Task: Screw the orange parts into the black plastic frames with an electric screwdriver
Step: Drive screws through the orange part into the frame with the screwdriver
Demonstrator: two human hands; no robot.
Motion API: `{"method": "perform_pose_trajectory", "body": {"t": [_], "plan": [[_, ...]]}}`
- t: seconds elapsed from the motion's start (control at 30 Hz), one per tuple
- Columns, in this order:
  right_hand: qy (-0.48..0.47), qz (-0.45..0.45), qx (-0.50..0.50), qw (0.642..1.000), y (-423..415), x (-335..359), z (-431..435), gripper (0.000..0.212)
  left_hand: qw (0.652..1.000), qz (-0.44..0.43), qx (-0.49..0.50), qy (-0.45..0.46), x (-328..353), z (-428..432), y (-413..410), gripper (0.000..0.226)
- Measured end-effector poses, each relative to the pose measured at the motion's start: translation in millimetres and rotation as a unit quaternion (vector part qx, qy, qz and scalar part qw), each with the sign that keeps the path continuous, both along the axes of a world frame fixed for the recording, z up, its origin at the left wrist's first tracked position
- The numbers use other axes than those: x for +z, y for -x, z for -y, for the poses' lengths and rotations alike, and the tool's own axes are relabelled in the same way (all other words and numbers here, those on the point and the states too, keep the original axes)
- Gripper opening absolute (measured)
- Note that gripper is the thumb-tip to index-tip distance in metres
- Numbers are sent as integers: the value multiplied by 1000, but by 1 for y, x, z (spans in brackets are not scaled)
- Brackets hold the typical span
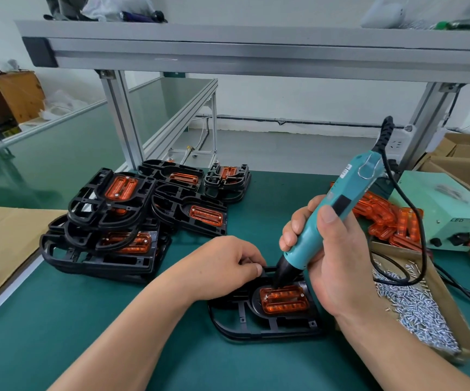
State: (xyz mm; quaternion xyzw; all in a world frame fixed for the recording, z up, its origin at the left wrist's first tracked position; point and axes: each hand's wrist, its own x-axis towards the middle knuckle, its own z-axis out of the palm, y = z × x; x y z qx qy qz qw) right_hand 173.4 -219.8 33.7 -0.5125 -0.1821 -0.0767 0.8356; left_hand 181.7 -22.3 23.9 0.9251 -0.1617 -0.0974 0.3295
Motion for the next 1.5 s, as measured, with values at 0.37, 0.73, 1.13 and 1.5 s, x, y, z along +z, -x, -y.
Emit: {"method": "perform_pose_trajectory", "body": {"t": [0.37,0.73,1.13,1.5], "plan": [[42,38,16,998,1,2,-5,51,1000,-3,-18,-5,2,-1,0,12],[132,95,50,985,3,4,-11,41,1000,-2,-10,5,2,1,1,33],[208,106,84,969,6,12,-31,56,1000,-16,4,13,1,1,2,29],[195,108,74,972,7,8,-36,54,1000,-11,10,19,-6,1,-4,39]]}}
